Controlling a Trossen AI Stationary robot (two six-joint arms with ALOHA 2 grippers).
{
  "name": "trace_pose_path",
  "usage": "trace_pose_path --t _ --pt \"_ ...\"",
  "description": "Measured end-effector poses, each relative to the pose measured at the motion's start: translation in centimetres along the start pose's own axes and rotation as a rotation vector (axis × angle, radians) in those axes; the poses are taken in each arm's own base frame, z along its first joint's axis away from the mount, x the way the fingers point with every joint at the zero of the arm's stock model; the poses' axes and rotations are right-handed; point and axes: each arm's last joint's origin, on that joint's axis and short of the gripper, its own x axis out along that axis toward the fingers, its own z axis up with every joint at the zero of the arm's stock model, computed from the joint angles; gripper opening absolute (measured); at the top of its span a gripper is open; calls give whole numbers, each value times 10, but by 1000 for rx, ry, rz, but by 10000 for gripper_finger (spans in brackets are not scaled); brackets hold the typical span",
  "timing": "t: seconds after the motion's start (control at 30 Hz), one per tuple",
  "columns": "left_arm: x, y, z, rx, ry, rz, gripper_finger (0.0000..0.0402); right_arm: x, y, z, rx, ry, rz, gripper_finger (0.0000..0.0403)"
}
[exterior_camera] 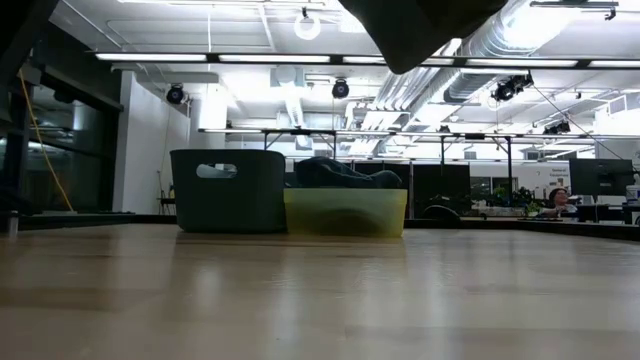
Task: Pick & Place hat
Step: Put the gray cap into the blue bin
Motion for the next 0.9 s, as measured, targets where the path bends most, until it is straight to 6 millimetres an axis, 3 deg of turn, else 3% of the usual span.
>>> trace_pose_path --t 0.2,0.43,0.9 --pt "0 0 0 -4 0 0 8 1 0 0 -37 1 21 121" --pt "0 0 0 -26 -1 10 13 1 0 0 -107 0 21 11" --pt "0 2 0 -49 -10 64 111 1 -1 0 -118 1 -14 3"
